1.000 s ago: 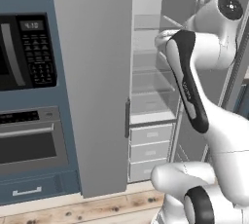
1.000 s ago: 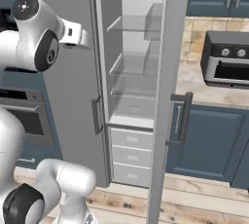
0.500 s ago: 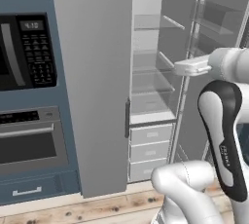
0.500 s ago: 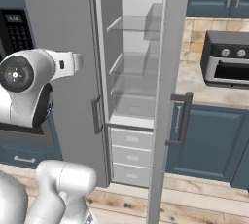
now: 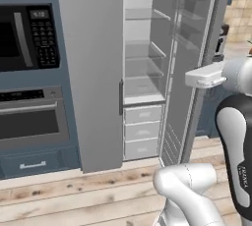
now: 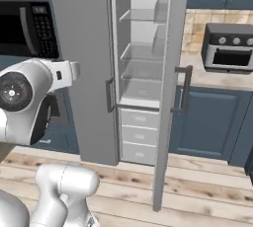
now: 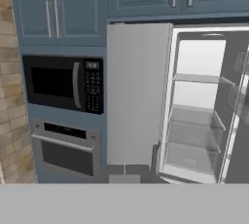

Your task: Place one of the steaks on the plate and the other in the bowl. Then place the bowl in the fridge.

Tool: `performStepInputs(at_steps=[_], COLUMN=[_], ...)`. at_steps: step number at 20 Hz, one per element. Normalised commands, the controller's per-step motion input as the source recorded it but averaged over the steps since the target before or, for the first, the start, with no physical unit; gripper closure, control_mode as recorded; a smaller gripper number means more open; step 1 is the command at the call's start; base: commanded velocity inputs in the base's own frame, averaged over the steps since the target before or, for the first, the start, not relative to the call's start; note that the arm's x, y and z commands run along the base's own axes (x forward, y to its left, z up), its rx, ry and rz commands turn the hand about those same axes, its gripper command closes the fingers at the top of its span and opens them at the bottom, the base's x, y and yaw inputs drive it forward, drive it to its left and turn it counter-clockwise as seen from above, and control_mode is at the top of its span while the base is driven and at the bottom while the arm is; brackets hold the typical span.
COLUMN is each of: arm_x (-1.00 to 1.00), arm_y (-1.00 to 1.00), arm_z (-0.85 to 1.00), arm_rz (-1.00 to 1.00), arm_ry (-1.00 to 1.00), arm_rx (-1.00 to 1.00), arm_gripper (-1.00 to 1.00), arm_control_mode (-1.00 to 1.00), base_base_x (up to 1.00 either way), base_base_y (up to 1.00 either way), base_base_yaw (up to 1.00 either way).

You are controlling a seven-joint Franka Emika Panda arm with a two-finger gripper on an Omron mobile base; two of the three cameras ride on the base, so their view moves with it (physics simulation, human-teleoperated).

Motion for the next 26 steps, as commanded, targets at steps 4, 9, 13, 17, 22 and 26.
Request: performStepInputs(at_steps=[4,9,13,17,22,26], arm_x=[0.00,0.00,0.00,0.00,0.00,0.00], arm_y=[0.00,0.00,0.00,0.00,0.00,0.00], arm_z=[0.00,0.00,0.00,0.00,0.00,0.00], arm_rz=[0.00,0.00,0.00,0.00,0.00,0.00], arm_ry=[0.00,0.00,0.00,0.00,0.00,0.00], arm_rx=[0.00,0.00,0.00,0.00,0.00,0.00], arm_gripper=[1.00,1.00,1.00,1.00,-1.00,-1.00], arm_control_mode=[1.00,1.00,1.00,1.00,1.00,1.00], base_base_x=[-1.00,-1.00,-1.00,-1.00,-1.00,-1.00], base_base_y=[-0.32,-0.33,-0.33,-0.49,-0.11,0.00], base_base_yaw=[-0.01,-0.01,-0.01,-0.01,-0.03,-0.01])
